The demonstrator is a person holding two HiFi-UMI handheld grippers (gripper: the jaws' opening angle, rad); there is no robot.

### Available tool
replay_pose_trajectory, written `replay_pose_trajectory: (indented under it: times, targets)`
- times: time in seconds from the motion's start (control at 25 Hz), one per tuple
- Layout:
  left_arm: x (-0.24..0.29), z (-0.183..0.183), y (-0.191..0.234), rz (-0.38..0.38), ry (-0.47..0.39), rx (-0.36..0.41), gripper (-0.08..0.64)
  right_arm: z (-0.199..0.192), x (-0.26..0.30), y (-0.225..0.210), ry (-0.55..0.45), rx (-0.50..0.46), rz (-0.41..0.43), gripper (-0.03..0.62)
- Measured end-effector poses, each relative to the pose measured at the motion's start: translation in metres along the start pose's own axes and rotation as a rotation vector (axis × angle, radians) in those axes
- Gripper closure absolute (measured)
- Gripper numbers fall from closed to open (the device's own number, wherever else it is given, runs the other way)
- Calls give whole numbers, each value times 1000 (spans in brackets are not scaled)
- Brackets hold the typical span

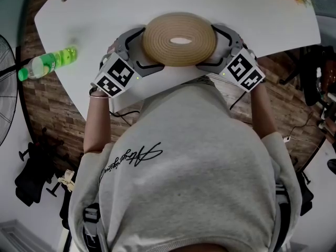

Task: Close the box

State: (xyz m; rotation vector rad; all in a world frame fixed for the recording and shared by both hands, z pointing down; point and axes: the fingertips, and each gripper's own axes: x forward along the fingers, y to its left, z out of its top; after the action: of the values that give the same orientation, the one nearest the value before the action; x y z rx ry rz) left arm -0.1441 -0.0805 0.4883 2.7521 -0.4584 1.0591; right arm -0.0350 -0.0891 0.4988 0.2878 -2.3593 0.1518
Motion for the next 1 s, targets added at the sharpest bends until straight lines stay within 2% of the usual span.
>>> replay_pose_trajectory:
  times: [0.16, 0.32, 1.0]
  targets:
    - [3, -3, 0, 29, 21, 28, 28, 0, 1, -1, -5, 1, -9, 14]
    - [2, -4, 1, 44, 29, 22, 29, 2, 0, -1, -15, -1, -18, 18]
    - [-14, -11, 2, 2, -18, 31, 31, 21, 4, 12, -28, 10, -58, 18]
